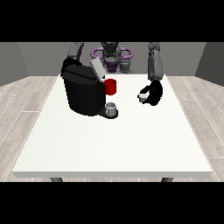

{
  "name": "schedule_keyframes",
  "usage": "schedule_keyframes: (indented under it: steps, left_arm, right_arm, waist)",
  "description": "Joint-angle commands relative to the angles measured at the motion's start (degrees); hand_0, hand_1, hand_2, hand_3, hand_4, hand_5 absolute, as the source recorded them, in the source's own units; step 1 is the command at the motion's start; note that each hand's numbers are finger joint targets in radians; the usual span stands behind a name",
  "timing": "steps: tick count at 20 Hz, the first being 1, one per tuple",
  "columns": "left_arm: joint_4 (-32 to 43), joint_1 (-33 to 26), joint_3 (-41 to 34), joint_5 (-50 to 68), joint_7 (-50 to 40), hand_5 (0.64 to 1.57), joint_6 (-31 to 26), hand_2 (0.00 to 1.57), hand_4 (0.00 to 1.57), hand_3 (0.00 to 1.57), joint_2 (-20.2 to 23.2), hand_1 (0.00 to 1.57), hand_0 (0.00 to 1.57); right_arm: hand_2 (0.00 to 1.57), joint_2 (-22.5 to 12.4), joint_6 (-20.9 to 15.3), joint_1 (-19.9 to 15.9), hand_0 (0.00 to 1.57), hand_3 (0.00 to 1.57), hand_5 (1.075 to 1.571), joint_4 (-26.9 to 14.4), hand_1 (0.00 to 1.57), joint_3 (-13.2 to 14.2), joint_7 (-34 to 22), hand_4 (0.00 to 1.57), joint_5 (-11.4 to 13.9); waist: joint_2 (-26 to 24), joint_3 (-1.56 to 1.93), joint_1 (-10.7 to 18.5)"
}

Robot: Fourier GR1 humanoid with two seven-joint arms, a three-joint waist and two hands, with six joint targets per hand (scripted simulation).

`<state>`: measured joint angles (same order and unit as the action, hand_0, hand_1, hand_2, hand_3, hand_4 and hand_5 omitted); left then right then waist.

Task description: Insert the coffee pod into the coffee machine and close the lid

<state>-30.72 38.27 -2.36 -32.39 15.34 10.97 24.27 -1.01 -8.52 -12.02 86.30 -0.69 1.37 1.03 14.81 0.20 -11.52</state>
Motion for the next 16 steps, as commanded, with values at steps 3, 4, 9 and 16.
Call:
schedule_keyframes:
  steps: [3, 4, 9, 16]
  left_arm:
    - [1.49, 1.71, 0.21, -1.58, 2.26, 1.571, -1.14, 1.40, 0.51, 1.36, 0.22, 1.27, 1.27]
    - [1.37, 0.79, -0.06, -1.13, 5.07, 1.571, -0.58, 1.43, 0.55, 1.41, -0.43, 1.32, 1.32]
    - [-2.70, 6.12, 1.03, -0.18, 2.12, 1.571, -9.14, 1.42, 0.60, 1.36, -0.57, 1.40, 1.40]
    - [-6.47, 11.41, 2.60, -1.70, -0.17, 1.571, -13.00, 1.33, 0.54, 1.29, -1.76, 1.26, 1.26]
  right_arm:
    - [0.00, -0.09, 0.30, -0.02, 0.00, 0.00, 1.571, 0.14, 0.00, 1.04, -2.28, 0.53, -1.43]
    - [0.00, 0.28, -1.27, -0.10, 0.00, 0.00, 1.571, -0.51, 0.00, 1.23, -1.30, 0.49, -0.31]
    - [0.00, -1.44, 1.10, 0.11, 0.00, 0.00, 1.571, -7.12, 0.00, 3.50, 0.58, 0.42, -2.07]
    - [0.00, -0.68, 0.06, -2.92, 0.00, 0.00, 1.571, -12.30, 0.00, 5.93, 3.38, 0.50, -3.57]
  waist:
    - [-1.59, -0.22, 0.62]
    - [-0.78, -0.23, 1.56]
    - [-5.78, -0.18, 2.61]
    - [-6.17, -0.17, 4.01]
